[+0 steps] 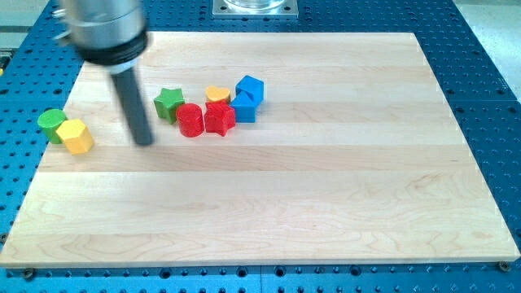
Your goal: Move the hexagon on top of the green star
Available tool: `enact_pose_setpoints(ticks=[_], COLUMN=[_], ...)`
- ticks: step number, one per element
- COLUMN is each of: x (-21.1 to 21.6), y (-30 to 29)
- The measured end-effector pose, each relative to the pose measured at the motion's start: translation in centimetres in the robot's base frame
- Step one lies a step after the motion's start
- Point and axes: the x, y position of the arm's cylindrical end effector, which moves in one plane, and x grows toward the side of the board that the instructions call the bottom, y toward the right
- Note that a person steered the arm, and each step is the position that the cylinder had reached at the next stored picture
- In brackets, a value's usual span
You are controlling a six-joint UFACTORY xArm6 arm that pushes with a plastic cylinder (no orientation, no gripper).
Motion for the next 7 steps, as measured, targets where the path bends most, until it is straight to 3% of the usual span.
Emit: enact_pose_setpoints(ticks=[1,2,3,5,6,7], x=[5.3,0.4,-4.7,0.2,-2.5,-9.5], y=[-6.7,-9.4,-6.1,-6.8,-1.1,3.8])
